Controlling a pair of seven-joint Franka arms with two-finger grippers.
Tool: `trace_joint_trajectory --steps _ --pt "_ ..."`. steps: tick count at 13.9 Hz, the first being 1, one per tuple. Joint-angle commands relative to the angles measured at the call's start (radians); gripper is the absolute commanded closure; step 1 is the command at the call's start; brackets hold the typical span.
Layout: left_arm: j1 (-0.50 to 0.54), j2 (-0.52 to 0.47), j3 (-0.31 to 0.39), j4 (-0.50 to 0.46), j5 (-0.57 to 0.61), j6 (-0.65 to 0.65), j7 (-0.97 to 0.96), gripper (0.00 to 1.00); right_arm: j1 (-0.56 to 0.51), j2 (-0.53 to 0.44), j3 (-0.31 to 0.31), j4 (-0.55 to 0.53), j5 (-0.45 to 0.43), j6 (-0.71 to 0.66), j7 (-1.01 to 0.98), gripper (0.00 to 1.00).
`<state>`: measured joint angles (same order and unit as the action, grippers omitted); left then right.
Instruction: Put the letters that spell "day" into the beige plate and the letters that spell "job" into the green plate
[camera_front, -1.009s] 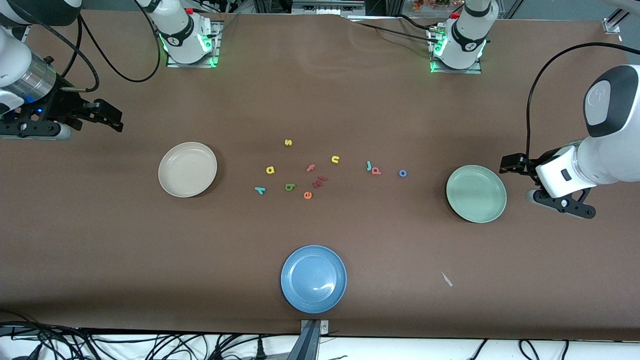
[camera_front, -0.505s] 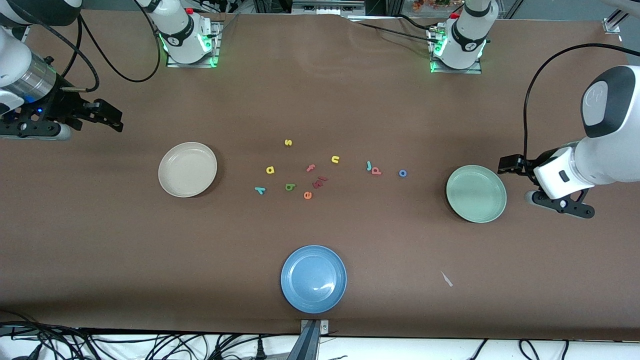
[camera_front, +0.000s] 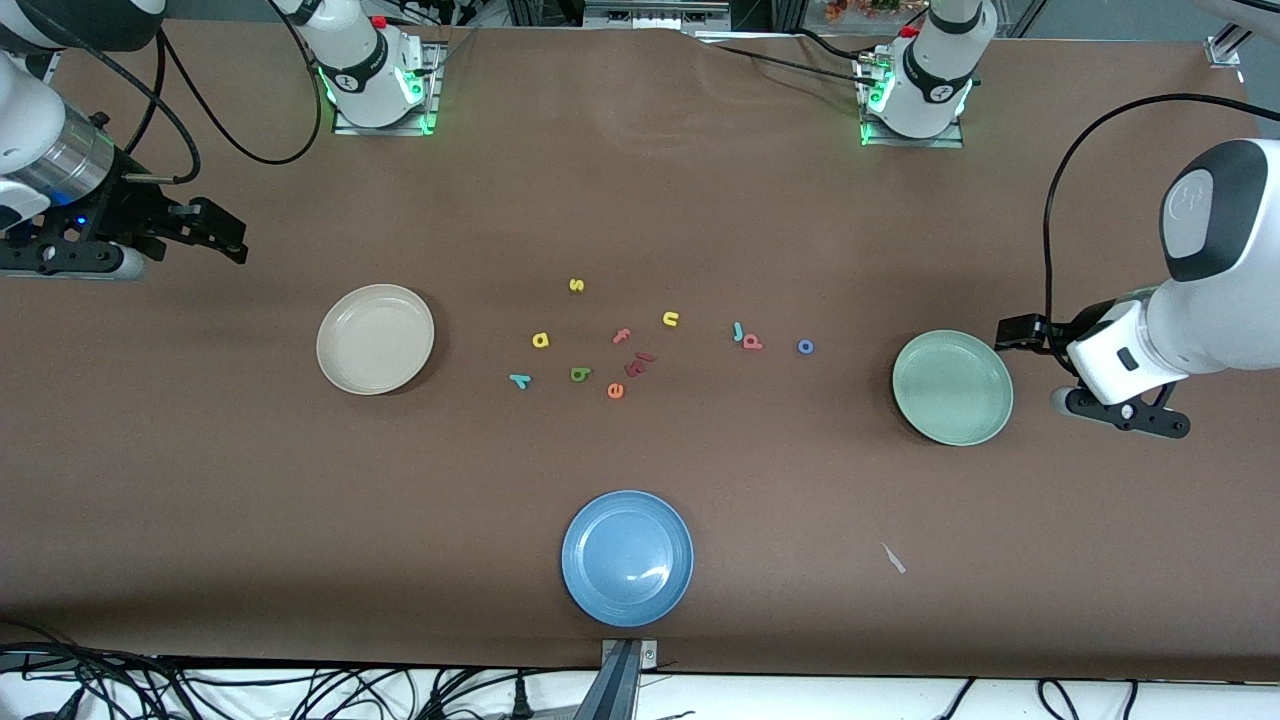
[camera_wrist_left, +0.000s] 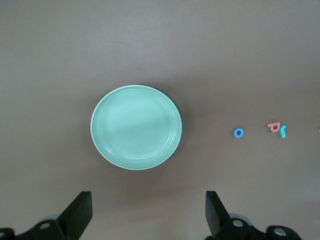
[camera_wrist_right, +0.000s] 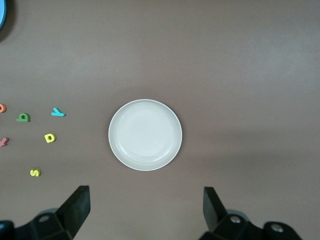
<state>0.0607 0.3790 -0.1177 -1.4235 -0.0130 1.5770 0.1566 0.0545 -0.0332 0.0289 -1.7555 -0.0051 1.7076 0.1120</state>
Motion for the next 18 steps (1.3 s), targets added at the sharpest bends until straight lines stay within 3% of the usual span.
trace_joint_trajectory --steps 1,18 --pt "0.002 -0.006 -0.002 -0.006 0.019 -0.009 -0.012 0.01 -0.002 -0.010 0.003 -0.001 0.014 -0.003 0.000 0.00" --pt "-0.001 -0.005 -0.002 -0.002 0.007 -0.008 -0.018 0.00 -0.002 -0.013 0.011 0.010 0.016 -0.043 -0.005 0.00"
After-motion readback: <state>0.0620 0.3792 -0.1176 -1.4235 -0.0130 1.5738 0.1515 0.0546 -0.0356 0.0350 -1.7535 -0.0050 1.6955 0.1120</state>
